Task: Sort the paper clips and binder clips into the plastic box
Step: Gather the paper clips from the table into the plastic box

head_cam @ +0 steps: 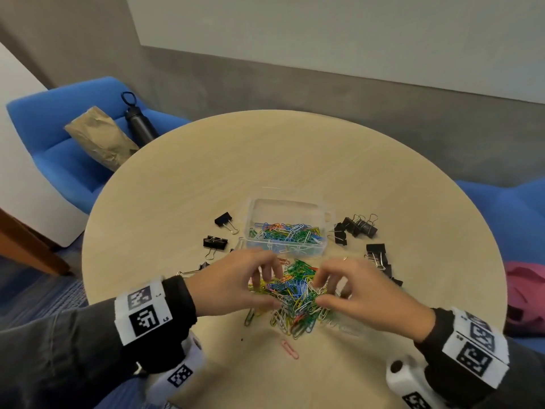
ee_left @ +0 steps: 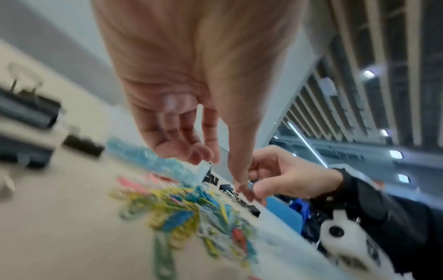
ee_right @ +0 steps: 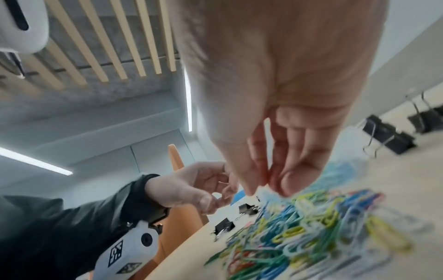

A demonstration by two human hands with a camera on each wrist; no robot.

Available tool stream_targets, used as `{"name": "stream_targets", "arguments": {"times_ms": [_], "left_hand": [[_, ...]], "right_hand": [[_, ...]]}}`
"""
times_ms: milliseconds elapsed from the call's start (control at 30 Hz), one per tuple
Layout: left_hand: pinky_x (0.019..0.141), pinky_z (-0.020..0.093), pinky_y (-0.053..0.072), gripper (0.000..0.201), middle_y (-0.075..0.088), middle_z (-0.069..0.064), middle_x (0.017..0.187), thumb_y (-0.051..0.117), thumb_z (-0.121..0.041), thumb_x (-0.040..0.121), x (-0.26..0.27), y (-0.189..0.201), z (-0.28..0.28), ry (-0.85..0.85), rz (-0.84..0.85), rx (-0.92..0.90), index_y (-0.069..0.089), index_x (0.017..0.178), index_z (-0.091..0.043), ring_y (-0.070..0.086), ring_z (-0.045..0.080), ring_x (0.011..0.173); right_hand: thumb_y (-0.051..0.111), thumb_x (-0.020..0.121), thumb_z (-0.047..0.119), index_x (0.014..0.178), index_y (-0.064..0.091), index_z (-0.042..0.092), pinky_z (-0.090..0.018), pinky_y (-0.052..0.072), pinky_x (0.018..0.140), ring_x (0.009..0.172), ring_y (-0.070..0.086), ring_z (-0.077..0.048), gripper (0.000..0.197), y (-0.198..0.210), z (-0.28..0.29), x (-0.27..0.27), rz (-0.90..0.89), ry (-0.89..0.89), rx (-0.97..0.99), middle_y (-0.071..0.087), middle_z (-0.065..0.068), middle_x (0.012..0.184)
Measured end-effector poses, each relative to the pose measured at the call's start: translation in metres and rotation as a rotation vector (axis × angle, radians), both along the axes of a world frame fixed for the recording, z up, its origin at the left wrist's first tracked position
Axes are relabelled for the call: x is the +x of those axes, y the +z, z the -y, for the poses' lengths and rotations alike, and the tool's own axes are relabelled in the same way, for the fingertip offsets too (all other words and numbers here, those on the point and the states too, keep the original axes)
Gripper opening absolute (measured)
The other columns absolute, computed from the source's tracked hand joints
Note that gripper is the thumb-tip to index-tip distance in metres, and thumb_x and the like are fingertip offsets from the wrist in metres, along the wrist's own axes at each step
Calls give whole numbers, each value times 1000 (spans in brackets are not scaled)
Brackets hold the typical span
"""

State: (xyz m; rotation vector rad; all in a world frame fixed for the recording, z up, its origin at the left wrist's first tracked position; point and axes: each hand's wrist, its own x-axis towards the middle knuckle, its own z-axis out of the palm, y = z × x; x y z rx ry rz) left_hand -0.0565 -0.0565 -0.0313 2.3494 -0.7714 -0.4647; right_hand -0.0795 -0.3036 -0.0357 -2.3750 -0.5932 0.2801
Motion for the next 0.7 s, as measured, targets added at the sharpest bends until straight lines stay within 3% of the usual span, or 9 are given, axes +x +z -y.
{"name": "stream_targets", "arguments": {"times_ms": [67,133,233,300,400,567,700], "left_hand": [[86,27,48,63,41,-10,120,74,-51,74,0,-1,-1,-41,76,191,42,126,-36,46,6,99],[92,24,45,92,27,-7,133,76,-56,67,-2,-9,2,-84,87,317,24,141,-38,38,9,116],[98,29,43,114,21,-3,139,80,-59,58,-2,-20,14,-104,126,365,10,146,-38,32,15,124],[98,37,46,112,26,0,136,79,-59,57,1,-23,23,-109,187,393,13,145,-39,34,17,122],[93,32,43,90,37,2,129,75,-55,68,7,-19,36,-106,251,424,31,141,-30,43,19,112],[78,30,43,49,51,3,120,66,-27,85,15,-11,44,-74,284,424,48,130,-21,56,24,105],[86,32,45,34,63,3,118,58,-15,90,17,-10,40,-54,318,376,58,124,-20,57,23,109]], "right_hand": [[75,73,45,116,55,32,-22,47,82,97,52,1,49,3,5,3,30,-36,-181,50,21,113],[76,65,57,141,33,30,-24,41,98,116,40,-4,91,1,5,5,-23,-3,-392,36,14,129],[78,57,61,148,15,30,-32,42,103,123,33,-9,115,-9,-4,5,-26,28,-467,31,7,138],[78,56,61,145,21,31,-33,44,100,121,35,-10,110,-14,-12,7,9,45,-458,35,7,135],[77,63,55,138,39,27,-32,47,95,115,44,-12,88,-15,-22,16,61,43,-467,46,5,128],[73,78,28,125,58,31,-30,52,90,106,59,-11,49,-11,-24,23,90,-12,-394,62,7,121],[69,85,26,114,68,24,-22,51,83,93,64,-9,30,-4,-17,26,79,-77,-371,71,3,109]]}}
